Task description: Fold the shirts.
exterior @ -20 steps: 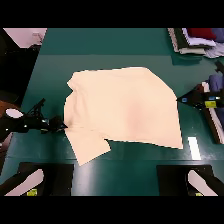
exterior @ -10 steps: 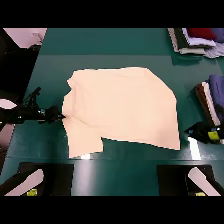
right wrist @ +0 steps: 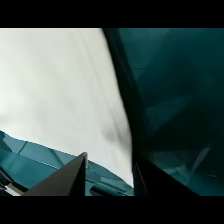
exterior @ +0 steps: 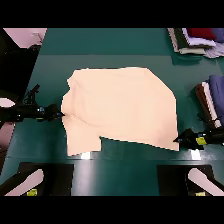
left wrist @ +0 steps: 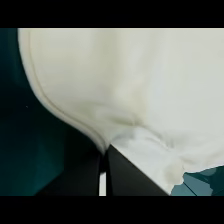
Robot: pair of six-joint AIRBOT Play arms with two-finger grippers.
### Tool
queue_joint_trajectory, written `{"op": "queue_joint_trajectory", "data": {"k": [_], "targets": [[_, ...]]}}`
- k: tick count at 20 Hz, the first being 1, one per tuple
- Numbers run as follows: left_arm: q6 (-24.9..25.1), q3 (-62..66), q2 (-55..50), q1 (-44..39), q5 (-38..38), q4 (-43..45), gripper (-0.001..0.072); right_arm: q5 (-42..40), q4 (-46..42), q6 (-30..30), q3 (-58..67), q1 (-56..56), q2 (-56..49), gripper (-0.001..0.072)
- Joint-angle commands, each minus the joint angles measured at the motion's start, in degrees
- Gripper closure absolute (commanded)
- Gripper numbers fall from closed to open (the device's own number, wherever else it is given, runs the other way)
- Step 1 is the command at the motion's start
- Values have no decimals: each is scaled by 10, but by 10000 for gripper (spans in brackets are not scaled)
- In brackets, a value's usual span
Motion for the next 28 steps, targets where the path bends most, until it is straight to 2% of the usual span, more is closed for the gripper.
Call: {"op": "queue_joint_trajectory", "data": {"k": [1, 2, 3, 4, 5, 8, 11, 14, 18, 21, 23, 26, 28], "targets": [[1, 1, 0, 0, -3, 0, 683, 0, -26, 9, -4, 41, -4, 426], [2, 1, 0, 0, -4, 0, 683, 10, -32, 8, -4, 54, -4, 551], [1, 1, 0, 0, -3, 0, 684, 18, -31, 8, -4, 65, -3, 646], [1, 1, 7, 0, -1, 1, 684, 21, -31, 8, -4, 76, -1, 691], [-1, 1, 19, 0, 4, 1, 684, 19, -30, 8, -3, 90, 9, 701], [-9, 43, 78, 0, 0, 1, 684, 9, -25, 24, 45, 125, 70, 701], [-13, 160, 135, 0, -36, 0, 683, -2, 1, 54, 171, 145, 136, 702], [-32, 348, 158, 0, -63, -1, 682, -75, 61, 54, 347, 144, 184, 701], [-56, 615, 157, 0, -57, -2, 682, -151, 58, 53, 586, 141, 207, 702], [-59, 782, 157, 0, -30, -2, 683, -128, 58, 53, 749, 115, 189, 701], [-80, 860, 158, 0, -2, -4, 683, -92, 58, 53, 845, 91, 166, 702], [-85, 929, 158, 0, -2, -31, 683, -35, 59, 54, 953, 60, 131, 702], [-85, 935, 158, 0, -11, -64, 683, -19, 59, 72, 966, 49, 124, 702]]}}
